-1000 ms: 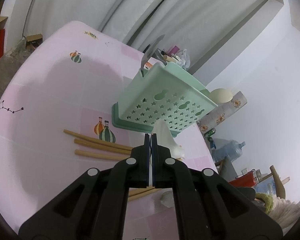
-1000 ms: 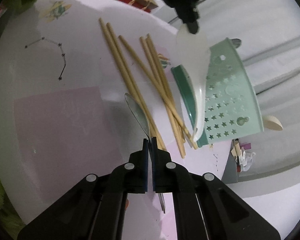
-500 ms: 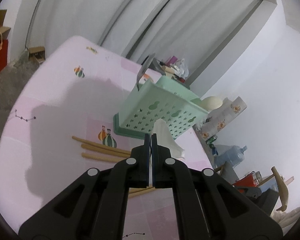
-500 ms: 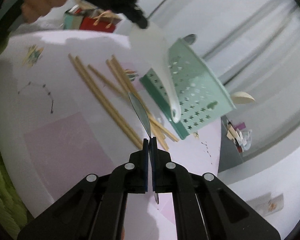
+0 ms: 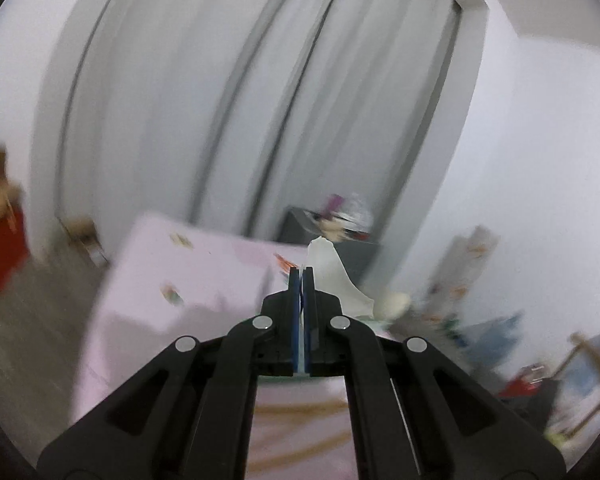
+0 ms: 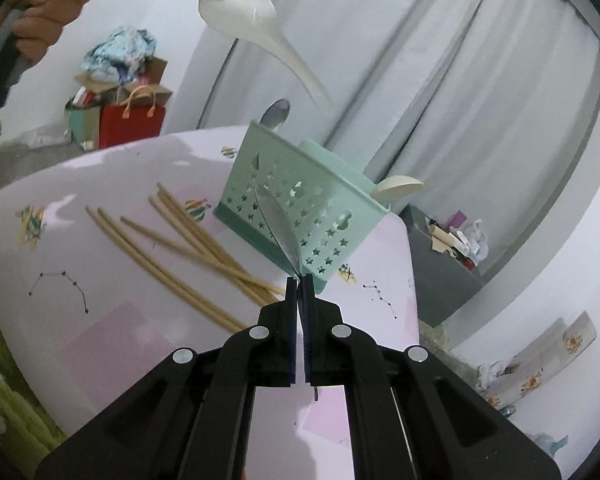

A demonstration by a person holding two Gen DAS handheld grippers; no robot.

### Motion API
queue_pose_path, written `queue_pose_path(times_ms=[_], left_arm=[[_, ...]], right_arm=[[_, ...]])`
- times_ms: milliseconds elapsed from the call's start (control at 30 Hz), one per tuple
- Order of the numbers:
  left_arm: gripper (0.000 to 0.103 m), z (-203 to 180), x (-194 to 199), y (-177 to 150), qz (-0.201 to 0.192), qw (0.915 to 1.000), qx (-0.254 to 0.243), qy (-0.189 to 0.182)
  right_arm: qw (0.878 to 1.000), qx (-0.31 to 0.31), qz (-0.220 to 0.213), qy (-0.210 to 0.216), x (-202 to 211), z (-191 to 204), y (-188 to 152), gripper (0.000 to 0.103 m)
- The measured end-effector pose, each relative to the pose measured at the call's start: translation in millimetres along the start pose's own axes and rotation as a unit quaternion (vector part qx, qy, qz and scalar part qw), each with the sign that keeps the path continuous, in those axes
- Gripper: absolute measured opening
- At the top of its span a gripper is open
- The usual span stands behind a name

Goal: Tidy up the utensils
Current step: 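Lower the ladle into the holder and open the left tool while the right tool lifts the spoon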

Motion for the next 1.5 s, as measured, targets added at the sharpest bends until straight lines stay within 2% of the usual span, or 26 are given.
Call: queue_pose_path(times_ms=[167, 333, 500, 567, 733, 800, 833, 867, 933, 967, 1167, 1333, 1500], left_arm=[[0.000, -13, -27, 14, 0.025, 0.9927, -0.099, 0.063], [0.000, -25, -63, 9, 0.069, 0.9745, -0.187, 0.104], [0.000, -33, -102, 0, 0.110, 0.9504, -0.259, 0.133], [0.000, -35, -112, -3, 0.126, 0.9482, -0.261, 0.130], [0.001, -29, -135, -7, 0.160, 0.9548, -0.228, 0.104], [0.004, -24, -146, -6, 0.169, 0.9654, -0.184, 0.075], [0.004, -21, -147, -4, 0.165, 0.9730, -0.153, 0.051], [0.006, -19, -148, -3, 0.162, 0.9771, -0.132, 0.038], [0.025, -11, -146, 2, 0.150, 0.9839, -0.093, 0.023], [0.028, -6, -144, 5, 0.140, 0.9871, -0.075, 0.022], [0.036, 10, -126, 7, 0.095, 0.9951, -0.020, 0.015], [0.048, 24, -97, -7, 0.075, 0.9969, 0.012, 0.023], [0.053, 33, -72, -37, 0.079, 0.9956, 0.039, 0.033]], right_arm=[[1.000, -0.008, -0.008, 0.000, -1, -2, 1, 0.002], [1.000, -0.015, -0.012, 0.004, -1, -1, -1, 0.003], [1.000, -0.021, -0.014, 0.006, -1, -3, -3, 0.002], [1.000, -0.023, -0.014, 0.006, -2, -4, -4, 0.003], [0.999, -0.038, -0.013, 0.005, -3, -9, -7, 0.003], [0.999, -0.048, -0.013, 0.005, -4, -12, -7, 0.002], [0.998, -0.056, -0.014, 0.006, -4, -15, -7, 0.002], [0.998, -0.062, -0.014, 0.006, -4, -18, -6, 0.002], [0.997, -0.078, -0.017, 0.008, -5, -24, -5, 0.002], [0.996, -0.085, -0.019, 0.010, -5, -27, -4, 0.002], [0.989, -0.136, -0.052, 0.023, -2, -49, 13, 0.002], [0.970, -0.203, -0.120, 0.053, 4, -85, 44, 0.003], [0.940, -0.266, -0.190, 0.100, 0, -124, 80, 0.003]])
Point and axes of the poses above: each gripper's, at about its wrist camera, not at the fingertips, and x roughly against the way its jaws point, z to its left, y to its top, the point moved 5 cm from there along -x, roughly the way its jaws point, and after that the axes turned 3 degrees about -z, right-handed, at the moved point
